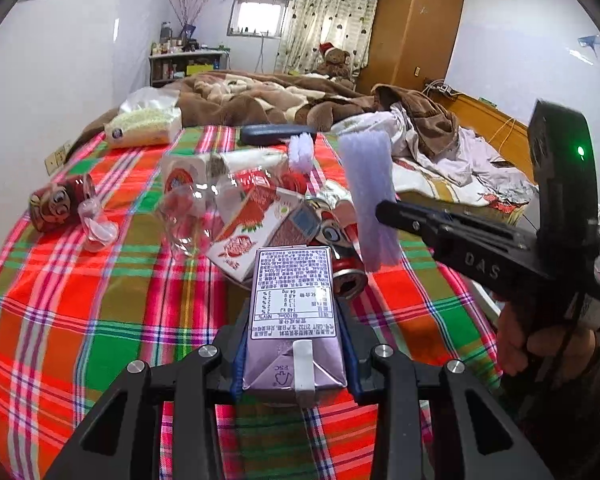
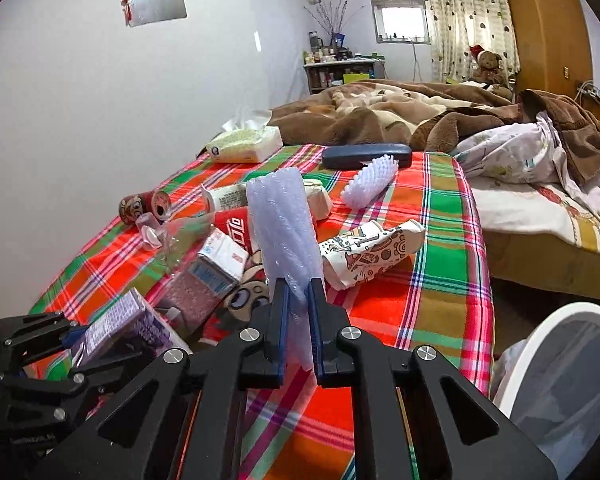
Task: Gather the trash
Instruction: 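Carry both items over the white bin and open both tools to drop them, then grasp a red drink can with the left tool while the right tool grasps the red cartoon can, then carry both red cans over the white bin and open both tools to drop them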
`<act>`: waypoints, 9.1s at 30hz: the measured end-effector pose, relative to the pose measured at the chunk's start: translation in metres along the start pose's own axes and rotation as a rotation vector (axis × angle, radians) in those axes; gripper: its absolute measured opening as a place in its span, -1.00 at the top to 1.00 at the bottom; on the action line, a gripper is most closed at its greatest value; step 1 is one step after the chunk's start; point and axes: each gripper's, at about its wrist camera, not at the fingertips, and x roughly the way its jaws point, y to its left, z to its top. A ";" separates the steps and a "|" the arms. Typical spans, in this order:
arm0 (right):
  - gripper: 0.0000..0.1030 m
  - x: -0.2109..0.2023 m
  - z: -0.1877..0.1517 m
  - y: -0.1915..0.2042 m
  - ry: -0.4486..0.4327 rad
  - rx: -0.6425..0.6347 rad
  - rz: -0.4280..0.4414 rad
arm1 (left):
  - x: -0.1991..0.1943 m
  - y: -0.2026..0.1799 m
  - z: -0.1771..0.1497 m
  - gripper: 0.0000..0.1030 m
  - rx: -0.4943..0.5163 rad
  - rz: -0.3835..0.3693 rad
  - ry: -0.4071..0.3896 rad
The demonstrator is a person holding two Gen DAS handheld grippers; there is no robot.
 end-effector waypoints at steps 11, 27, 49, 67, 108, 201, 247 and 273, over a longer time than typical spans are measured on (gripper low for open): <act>0.81 -0.047 -0.003 -0.012 -0.089 0.069 -0.012 | -0.018 -0.032 0.022 0.27 0.065 -0.025 -0.057; 0.81 -0.105 -0.025 -0.064 -0.176 0.219 -0.218 | 0.006 -0.121 0.055 0.27 0.197 -0.172 -0.063; 0.81 -0.101 -0.081 -0.151 0.014 0.425 -0.410 | 0.107 -0.242 0.038 0.27 0.350 -0.344 0.132; 0.21 -0.106 -0.080 -0.144 0.035 0.411 -0.448 | 0.096 -0.220 0.041 -0.18 0.304 -0.319 0.102; 0.01 -0.019 -0.015 0.013 0.002 0.197 -0.162 | -0.011 0.077 0.051 -0.32 -0.054 0.108 -0.102; -0.05 0.019 -0.006 0.031 0.079 0.188 -0.222 | 0.031 0.175 0.091 -0.01 0.024 0.126 0.066; -0.05 -0.106 -0.043 -0.094 -0.072 0.365 -0.434 | 0.028 -0.159 0.095 -0.01 0.341 -0.341 -0.004; -0.15 -0.105 -0.091 -0.155 0.093 0.452 -0.497 | 0.101 -0.256 0.057 -0.13 0.416 -0.444 0.136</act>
